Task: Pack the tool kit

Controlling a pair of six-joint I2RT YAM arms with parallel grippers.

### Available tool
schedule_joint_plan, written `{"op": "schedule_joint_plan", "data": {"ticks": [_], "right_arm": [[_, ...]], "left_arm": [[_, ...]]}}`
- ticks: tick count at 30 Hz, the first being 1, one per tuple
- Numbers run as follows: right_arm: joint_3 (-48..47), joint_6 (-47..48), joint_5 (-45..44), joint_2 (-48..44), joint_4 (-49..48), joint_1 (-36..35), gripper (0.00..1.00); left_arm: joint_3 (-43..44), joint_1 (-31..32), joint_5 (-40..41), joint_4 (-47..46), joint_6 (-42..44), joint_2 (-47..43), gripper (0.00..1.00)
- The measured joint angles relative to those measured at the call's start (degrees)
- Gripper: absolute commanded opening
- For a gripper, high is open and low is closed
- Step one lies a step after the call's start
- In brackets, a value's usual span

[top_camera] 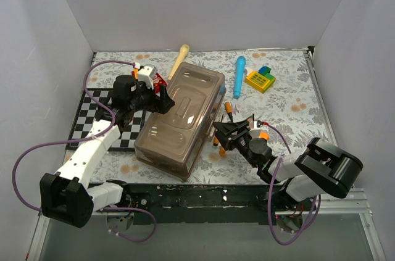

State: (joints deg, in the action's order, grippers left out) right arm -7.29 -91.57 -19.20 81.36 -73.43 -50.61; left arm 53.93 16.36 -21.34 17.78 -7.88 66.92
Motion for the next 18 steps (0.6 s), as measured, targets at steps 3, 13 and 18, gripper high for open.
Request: {"op": "schedule_joint_plan", "data": {"ticks": [3, 13, 18], "right_arm": [[0.0, 0.0, -0.13, 0.0, 0.0, -0.07, 0.73], [0.0, 0.42, -0.17, -0.22, 0.09, -0.11, 0.73], [0.0, 0.48, -0.17, -0.22, 0.09, -0.13, 0.73]], "left_arm": [[0.0, 0.0, 0.0, 0.0, 0.0, 0.0, 0.74], [0.0, 0.0, -0.07, 0.0, -0.02, 0.0, 0.73], [0.0, 0.0, -0.09, 0.0, -0.02, 0.0, 0.73]]}}
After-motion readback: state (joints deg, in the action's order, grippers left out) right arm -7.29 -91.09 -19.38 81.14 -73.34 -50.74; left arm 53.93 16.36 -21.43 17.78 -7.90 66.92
